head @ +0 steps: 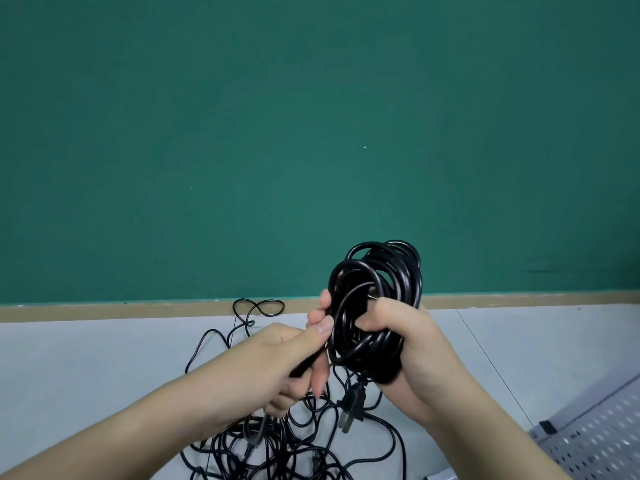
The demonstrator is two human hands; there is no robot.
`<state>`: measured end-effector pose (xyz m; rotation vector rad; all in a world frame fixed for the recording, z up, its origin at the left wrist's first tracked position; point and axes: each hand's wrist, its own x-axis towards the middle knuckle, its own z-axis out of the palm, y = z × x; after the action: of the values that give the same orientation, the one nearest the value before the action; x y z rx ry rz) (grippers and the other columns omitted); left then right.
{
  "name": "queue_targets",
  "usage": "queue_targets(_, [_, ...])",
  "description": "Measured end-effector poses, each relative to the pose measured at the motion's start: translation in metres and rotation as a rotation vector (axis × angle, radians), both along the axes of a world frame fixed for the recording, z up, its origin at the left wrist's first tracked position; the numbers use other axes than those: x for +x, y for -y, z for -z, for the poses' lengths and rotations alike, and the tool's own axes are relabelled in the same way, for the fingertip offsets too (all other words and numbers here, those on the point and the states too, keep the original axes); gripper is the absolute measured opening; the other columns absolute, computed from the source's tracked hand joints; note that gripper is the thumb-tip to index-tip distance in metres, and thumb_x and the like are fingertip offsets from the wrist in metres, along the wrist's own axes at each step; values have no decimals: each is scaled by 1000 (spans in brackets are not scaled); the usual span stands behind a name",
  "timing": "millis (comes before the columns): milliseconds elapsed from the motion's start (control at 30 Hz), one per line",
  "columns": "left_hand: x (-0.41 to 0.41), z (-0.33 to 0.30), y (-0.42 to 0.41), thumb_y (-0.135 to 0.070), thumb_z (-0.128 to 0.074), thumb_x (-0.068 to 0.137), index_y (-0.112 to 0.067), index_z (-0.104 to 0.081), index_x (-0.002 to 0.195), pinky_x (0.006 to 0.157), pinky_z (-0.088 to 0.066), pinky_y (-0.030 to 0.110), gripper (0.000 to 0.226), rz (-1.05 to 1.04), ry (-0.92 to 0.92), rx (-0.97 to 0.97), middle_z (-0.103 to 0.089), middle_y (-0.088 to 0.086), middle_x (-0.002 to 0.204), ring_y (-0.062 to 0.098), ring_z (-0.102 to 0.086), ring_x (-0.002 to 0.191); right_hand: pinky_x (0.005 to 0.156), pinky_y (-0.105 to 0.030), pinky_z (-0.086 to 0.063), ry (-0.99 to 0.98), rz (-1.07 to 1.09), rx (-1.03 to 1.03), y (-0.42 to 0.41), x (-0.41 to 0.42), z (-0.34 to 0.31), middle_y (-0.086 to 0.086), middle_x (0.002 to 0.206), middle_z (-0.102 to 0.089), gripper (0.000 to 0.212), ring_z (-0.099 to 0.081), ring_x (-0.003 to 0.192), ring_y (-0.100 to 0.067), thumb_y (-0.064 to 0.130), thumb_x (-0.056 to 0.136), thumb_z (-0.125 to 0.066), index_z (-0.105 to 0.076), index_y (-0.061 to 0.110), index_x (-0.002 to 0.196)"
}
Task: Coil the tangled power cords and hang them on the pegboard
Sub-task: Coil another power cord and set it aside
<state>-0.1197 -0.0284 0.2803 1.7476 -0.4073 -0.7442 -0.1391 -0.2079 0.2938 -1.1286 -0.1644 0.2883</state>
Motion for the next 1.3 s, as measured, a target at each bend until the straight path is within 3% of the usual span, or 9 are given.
queue_targets(100, [0, -1, 2, -78, -33, 95, -17, -64, 64, 56, -26, 31, 75, 39, 67, 43, -28, 1, 52, 21, -21, 55, 96, -50, -54, -55, 21, 216, 1, 3, -5, -17, 94, -68, 36, -68, 84, -29, 7, 58, -61, -71, 0, 92])
queue_targets(233, [-3, 4, 1, -79, -34, 91, -19, -66, 68, 58, -33, 31, 71, 124, 117, 184, -37, 0, 54, 17, -31, 52, 68, -38, -56, -59, 124, 448, 18, 12, -16, -14, 89, -58, 57, -57, 72, -23, 6, 51, -70, -50, 3, 104])
queue_targets(333, [-4, 4, -7, -77, -38, 96, -21, -65, 71, 70, -53, 39, 67, 237, 98, 367, -49, -5, 49, 16, -44, 50, 63, -31, -52, -56, 272, 464, 42, 16, -25, -10, 86, -55, 43, -53, 70, -19, 9, 63, -54, -46, 6, 106])
queue_targets(433, [-1, -3, -19, -75, -41, 96, -23, -65, 73, 70, -50, 30, 61, 292, 121, 460, -52, -8, 51, 13, -47, 51, 65, -32, -50, -20, 394, 343, 62, 16, -29, -10, 86, -55, 38, -53, 70, -20, 9, 68, -48, -47, 6, 106])
queue_targets(667, [9, -17, -34, -71, -53, 88, -25, -60, 65, 55, -25, 49, 52, 125, 372, 131, -32, 4, 59, 33, -26, 58, 71, -47, -47, 59, 517, -268, 53, 16, -11, -14, 79, -55, 22, -51, 74, -30, 10, 57, -69, -63, 9, 78])
queue_targets(800, [12, -21, -32, -65, -54, 89, -25, -63, 67, 55, -22, 44, 47, 31, 433, -7, -33, 0, 57, 32, -24, 58, 74, -49, -43, 42, 389, -412, 32, 16, -1, -15, 77, -52, 31, -48, 77, -32, 27, 57, -79, -64, 11, 79])
queue_targets(1033, [16, -15, -21, -59, -59, 89, -24, -61, 67, 51, -22, 27, 41, -116, 344, -223, -32, -4, 58, 18, -24, 55, 71, -37, -56, -77, -57, -186, -11, 0, 6, -13, 90, -61, 59, -60, 76, -23, 52, 61, -93, -73, 9, 95])
queue_targets(1200, [14, -15, -21, -49, -63, 94, -20, -58, 67, 58, -16, 41, 40, -96, 241, -174, -36, 24, 62, 41, -24, 58, 78, -42, -49, -57, -100, -196, -30, -6, 8, -10, 77, -61, 28, -58, 75, -22, 32, 60, -89, -75, 19, 80])
queue_targets(1300, [20, -13, -26, -51, -72, 90, -19, -63, 64, 53, -15, 34, 42, -97, 215, -126, -48, 12, 54, 19, -21, 48, 78, -46, -43, -80, -59, -220, -37, -5, 9, -11, 73, -55, 11, -54, 74, -25, 17, 62, -75, -66, 18, 69])
